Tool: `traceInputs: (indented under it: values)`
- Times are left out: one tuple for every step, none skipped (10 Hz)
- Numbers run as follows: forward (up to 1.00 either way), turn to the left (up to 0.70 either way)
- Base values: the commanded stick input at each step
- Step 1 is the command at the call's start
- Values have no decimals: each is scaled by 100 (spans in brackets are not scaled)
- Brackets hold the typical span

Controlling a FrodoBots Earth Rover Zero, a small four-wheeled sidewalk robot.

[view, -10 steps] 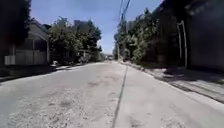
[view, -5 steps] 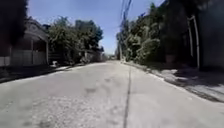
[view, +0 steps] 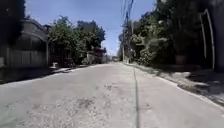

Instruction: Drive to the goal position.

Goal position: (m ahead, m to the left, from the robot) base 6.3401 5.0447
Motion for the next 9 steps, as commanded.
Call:
traceInputs:
  values:
    - [100,2]
    - [100,2]
    - [100,2]
    - [100,2]
    - [100,2]
    - [100,2]
    - [100,2]
    - [100,2]
    - [100,2]
